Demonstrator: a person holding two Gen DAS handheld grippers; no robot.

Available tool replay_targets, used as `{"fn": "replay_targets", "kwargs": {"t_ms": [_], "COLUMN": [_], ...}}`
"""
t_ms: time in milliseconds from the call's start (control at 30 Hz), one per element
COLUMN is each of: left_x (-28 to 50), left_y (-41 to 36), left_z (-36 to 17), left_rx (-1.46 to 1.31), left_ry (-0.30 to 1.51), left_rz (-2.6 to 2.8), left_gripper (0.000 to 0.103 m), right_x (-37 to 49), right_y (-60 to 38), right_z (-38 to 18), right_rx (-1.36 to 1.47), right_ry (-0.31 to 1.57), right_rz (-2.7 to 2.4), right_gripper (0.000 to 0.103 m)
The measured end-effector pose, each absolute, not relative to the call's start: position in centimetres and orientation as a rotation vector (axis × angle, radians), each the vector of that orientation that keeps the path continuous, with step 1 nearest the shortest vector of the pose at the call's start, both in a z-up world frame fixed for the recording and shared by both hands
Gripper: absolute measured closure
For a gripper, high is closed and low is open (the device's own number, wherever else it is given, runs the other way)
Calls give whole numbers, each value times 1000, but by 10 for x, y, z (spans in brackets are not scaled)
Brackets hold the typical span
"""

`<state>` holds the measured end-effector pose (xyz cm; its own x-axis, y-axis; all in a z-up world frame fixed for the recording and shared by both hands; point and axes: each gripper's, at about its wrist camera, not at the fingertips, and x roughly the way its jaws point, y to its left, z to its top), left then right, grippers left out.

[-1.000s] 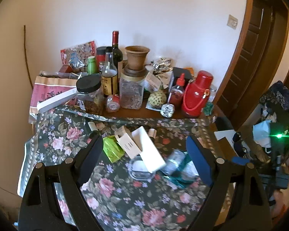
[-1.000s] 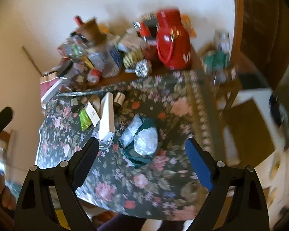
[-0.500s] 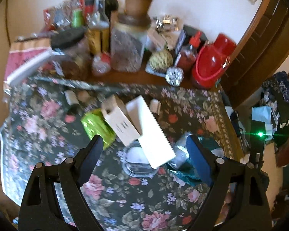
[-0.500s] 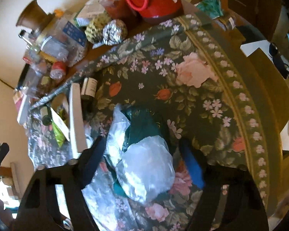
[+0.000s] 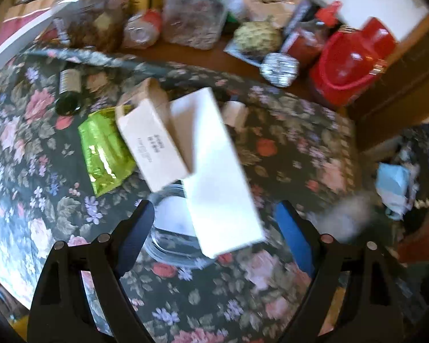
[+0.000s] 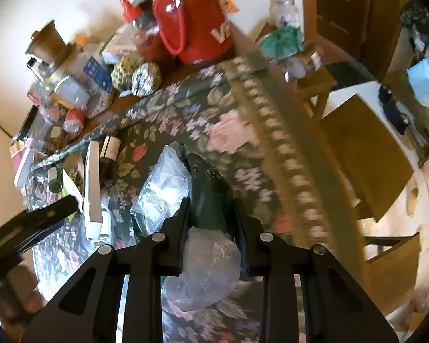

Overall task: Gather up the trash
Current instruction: 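Grasp the plastic bags with the right tool while the left tool grasps the white box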

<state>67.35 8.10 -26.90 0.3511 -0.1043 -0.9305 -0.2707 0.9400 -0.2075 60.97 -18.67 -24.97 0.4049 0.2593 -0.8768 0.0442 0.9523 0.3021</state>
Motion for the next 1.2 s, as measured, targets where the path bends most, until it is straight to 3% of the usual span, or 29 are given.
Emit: {"fn": "replay_targets", "kwargs": {"t_ms": [300, 367, 433, 600, 1200], "left_x": [681, 681, 682, 677, 557], "left_y": [68, 64, 63, 58, 11], "left_z": [-293, -295, -298, -289, -144], "left_rx": [-301, -278, -284, -289, -277], "left_ry": [1204, 1196, 1200, 1164, 807], "left_rz": [202, 209, 202, 176, 116], "left_gripper": [23, 29, 51, 51, 53], "right_x": [601, 600, 598, 588, 542], "right_y": [-192, -194, -197, -207, -231], "right_z": [-223, -219, -214, -199, -151], "right_rx": [238, 234, 242, 200, 120], "right_ry": [1090, 1077, 1067, 1025, 887], "right_rz": [125, 118, 120, 118, 306], "right_gripper": [78, 78, 78, 78, 78]}}
